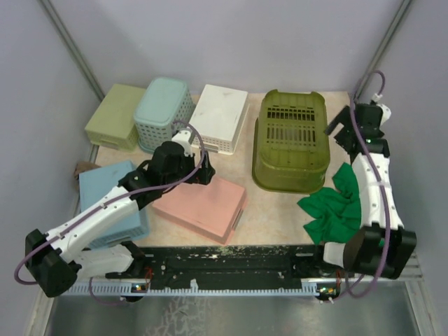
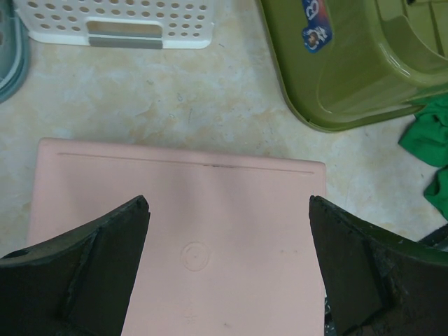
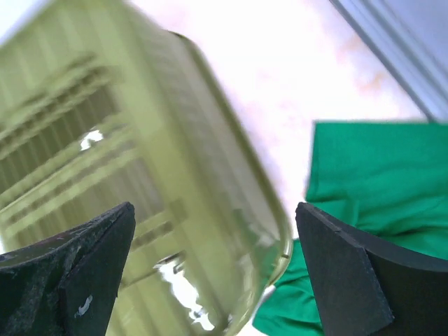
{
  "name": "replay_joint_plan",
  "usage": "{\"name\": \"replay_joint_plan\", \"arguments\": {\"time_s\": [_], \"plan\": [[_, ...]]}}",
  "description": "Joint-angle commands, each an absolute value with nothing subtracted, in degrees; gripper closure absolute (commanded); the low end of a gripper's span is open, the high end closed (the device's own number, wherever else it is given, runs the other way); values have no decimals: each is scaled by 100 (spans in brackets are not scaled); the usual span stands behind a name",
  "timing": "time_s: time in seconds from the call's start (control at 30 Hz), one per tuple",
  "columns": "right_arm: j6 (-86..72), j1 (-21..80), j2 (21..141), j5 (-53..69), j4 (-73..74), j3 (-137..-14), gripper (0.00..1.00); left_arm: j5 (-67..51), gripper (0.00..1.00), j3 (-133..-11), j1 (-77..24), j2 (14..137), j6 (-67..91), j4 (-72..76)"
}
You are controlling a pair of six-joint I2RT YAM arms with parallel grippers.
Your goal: Turn the large container upside down
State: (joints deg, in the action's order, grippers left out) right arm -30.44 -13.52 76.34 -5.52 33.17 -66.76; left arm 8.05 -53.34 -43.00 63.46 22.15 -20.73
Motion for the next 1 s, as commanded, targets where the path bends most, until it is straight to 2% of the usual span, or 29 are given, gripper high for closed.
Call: {"name": "replay_joint_plan", "arguments": {"time_s": [0.0,0.13,0.3,0.47,0.97], "plan": [[-1968,77,6449,-1962,3345,-7441,3,1795,0,-5623,-4318,6515,2463,-2106],[-1599,945,5981,-2786,3304,-7385,3,2182,0,-6027,-4295,6722,2352,-2231],[-1540,989,5503,-2958,3139,-6392,3,1985,0,-6533,-4219,6960,2029,-2318],[-2404,993,5531,-3477,3781,-6064,3,1766,0,-6752,-4219,7133,2085,-2473],[-2604,992,4977,-3831,3857,-6140,2,1635,0,-6032,-4219,6280,2070,-2215]]}}
